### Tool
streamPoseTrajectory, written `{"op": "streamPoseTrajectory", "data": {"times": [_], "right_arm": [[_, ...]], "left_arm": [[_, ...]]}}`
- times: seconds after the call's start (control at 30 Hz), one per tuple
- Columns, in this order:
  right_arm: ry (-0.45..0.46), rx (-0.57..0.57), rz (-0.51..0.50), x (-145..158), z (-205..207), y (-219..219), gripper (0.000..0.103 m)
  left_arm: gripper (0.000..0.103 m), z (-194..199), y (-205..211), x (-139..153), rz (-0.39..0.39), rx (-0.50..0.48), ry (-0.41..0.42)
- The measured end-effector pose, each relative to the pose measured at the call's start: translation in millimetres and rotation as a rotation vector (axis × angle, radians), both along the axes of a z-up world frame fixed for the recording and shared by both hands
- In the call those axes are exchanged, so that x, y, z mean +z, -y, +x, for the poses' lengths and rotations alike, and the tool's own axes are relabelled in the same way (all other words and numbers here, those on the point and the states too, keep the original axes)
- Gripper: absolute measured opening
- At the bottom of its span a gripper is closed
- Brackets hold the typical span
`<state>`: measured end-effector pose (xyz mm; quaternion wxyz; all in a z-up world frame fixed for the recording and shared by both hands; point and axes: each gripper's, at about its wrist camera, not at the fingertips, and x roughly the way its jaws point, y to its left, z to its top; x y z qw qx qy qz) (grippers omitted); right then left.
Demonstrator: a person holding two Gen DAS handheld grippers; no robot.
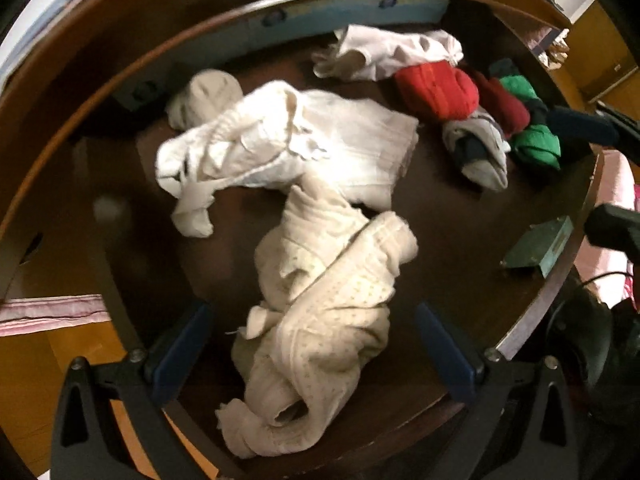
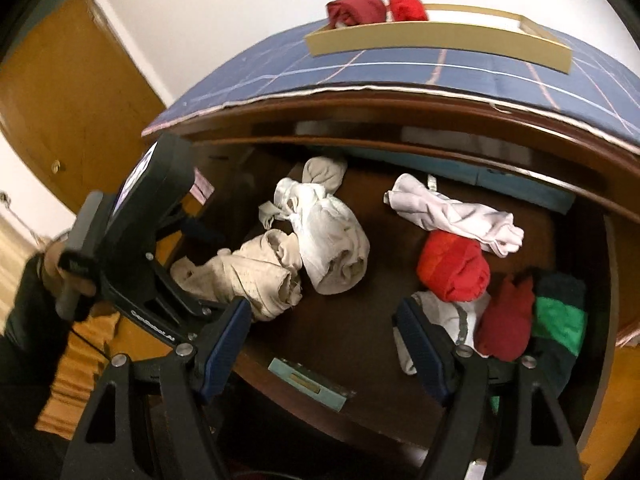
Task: Take underwear out of drawer
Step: 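Grasp the beige underwear with the left tool while the right grasps white underwear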
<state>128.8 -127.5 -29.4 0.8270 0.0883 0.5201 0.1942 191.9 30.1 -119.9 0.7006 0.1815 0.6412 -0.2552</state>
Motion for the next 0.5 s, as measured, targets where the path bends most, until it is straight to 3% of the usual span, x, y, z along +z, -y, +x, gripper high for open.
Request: {"op": "streamPoseTrajectory", "data": {"times": [0.17, 0.23, 0.37, 0.5], "right_arm": [[-0.01, 0.075, -0.05, 1.4, 22.0, -13.1, 0.077], [-0.028, 0.097, -0.047, 0.8, 34.9, -16.4, 0.077], [-0.066, 0.164, -0.08, -8.6, 59.4, -28.3, 0.077], [-0.075, 0.243, -0.134, -20.2, 74.8, -43.0, 0.072]], "left_arm": [[0.099, 0.8, 2.4, -5.6, 0.011, -0.015, -0.027], [0.077, 1.2, 4.7, -4.9, -0.066, -0.018, -0.1], [0.048, -9.9, 8.4, -0.7, -0.114, -0.046, -0.103], [0.03, -24.1, 10.3, 4.2, -0.131, -0.063, -0.054]]}}
